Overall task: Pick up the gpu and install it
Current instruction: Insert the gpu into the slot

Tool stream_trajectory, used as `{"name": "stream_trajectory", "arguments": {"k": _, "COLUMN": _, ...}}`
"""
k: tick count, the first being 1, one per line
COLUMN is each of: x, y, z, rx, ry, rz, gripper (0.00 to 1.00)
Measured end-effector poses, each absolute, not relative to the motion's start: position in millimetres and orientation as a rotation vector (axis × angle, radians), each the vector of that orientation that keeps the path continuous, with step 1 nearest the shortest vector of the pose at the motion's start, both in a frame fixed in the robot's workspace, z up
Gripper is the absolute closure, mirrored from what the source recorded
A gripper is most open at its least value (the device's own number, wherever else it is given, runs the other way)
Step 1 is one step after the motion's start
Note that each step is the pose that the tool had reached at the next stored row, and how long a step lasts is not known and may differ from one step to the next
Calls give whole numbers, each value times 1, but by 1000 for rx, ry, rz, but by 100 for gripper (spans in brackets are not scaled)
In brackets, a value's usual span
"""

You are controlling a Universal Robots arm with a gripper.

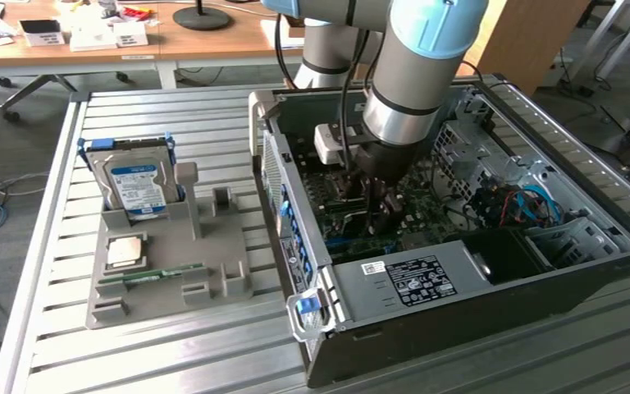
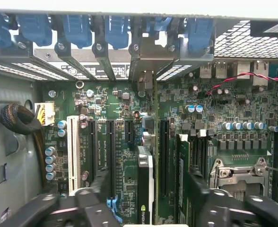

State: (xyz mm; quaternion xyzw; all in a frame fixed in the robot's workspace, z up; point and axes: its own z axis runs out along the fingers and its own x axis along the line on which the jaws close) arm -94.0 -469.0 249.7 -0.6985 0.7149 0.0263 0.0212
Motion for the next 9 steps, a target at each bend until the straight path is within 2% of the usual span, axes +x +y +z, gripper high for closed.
{"name": "stream_trajectory", "arguments": {"k": 1, "x": -94, "y": -469, "z": 250, "rx": -2165, "ry": 2216, "rz": 82, "gripper": 25}}
{"name": "stream_trajectory", "arguments": {"k": 2, "x": -94, "y": -469, "z": 250, "rx": -2165, "ry": 2216, "rz": 82, "gripper": 19}}
{"name": "stream_trajectory", "arguments": {"k": 9, "x": -94, "y": -469, "z": 254, "rx": -2165, "ry": 2216, "rz": 82, "gripper": 19}}
